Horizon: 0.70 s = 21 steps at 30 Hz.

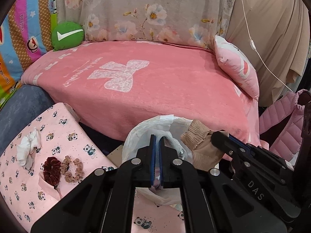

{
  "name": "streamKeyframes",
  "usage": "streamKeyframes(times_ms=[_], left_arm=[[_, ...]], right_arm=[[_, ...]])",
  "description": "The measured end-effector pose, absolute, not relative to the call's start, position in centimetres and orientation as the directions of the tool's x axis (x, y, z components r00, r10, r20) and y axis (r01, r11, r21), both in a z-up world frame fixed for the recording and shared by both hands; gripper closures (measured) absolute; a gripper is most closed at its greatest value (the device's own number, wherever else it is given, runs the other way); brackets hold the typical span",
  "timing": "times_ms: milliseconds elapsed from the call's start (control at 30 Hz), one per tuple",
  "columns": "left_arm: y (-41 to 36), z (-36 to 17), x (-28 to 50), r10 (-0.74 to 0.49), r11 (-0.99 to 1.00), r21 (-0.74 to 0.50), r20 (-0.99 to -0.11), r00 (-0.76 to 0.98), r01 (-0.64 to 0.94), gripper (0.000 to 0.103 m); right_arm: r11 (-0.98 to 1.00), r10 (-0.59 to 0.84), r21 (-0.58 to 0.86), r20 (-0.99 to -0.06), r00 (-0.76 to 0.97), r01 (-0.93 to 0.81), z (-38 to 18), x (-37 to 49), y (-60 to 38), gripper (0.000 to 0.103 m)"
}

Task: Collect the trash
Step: 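Carry the pouch and stocking over the white bin and open both tools, then move both tools back to the pink cloth and dark red scrunchie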

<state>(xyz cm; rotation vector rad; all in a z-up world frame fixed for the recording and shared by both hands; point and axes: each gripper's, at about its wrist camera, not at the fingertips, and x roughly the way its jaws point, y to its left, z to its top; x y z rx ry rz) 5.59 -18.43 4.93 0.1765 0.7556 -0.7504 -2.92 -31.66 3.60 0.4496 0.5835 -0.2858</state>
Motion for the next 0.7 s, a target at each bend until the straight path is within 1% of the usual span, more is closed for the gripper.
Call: streamKeyframes(times_ms=[100,167,233,267,367,433,567,700], left_arm=[[-18.8,4.7,5.8,-0.547,0.735,-0.121,-0.687,0.478,0.667,0.098],[-18.8,4.3,6.0,-0.543,0.740,-0.131,-0.695,0.471,0.659,0.087],[-18.6,4.2,6.0,-0.521,0.761,-0.114,-0.693,0.498,0.638,0.050],[-18.5,4.3,5.9,-0.512,0.772,-0.103,-0.685,0.518,0.627,0.045],[-18.1,4.1,6.0,-0.499,0.782,-0.093,-0.685,0.531,0.616,0.044],[-17.8,4.0,6.1,-0.492,0.790,-0.093,-0.686,0.537,0.606,0.044],[-17.1,3.9,6.4,-0.480,0.802,-0.093,-0.687,0.545,0.590,0.044],[-16.3,3.8,6.6,-0.471,0.813,-0.096,-0.687,0.553,0.574,0.044]], right_arm=[[0.863,-0.136,0.323,-0.593,0.794,0.389,3.3,-2.8,-32.0,0.096],[0.858,-0.135,0.329,-0.597,0.791,0.395,3.1,-2.8,-32.1,0.094],[0.852,-0.137,0.338,-0.595,0.792,0.401,3.0,-2.8,-32.3,0.092],[0.851,-0.138,0.337,-0.596,0.791,0.402,3.0,-2.8,-32.1,0.092],[0.853,-0.140,0.331,-0.600,0.788,0.404,2.9,-2.6,-32.0,0.092],[0.854,-0.137,0.331,-0.601,0.787,0.402,2.9,-2.5,-31.9,0.090],[0.860,-0.129,0.329,-0.601,0.789,0.391,2.9,-2.3,-31.4,0.081],[0.868,-0.116,0.323,-0.606,0.787,0.377,2.9,-1.9,-30.6,0.080]])
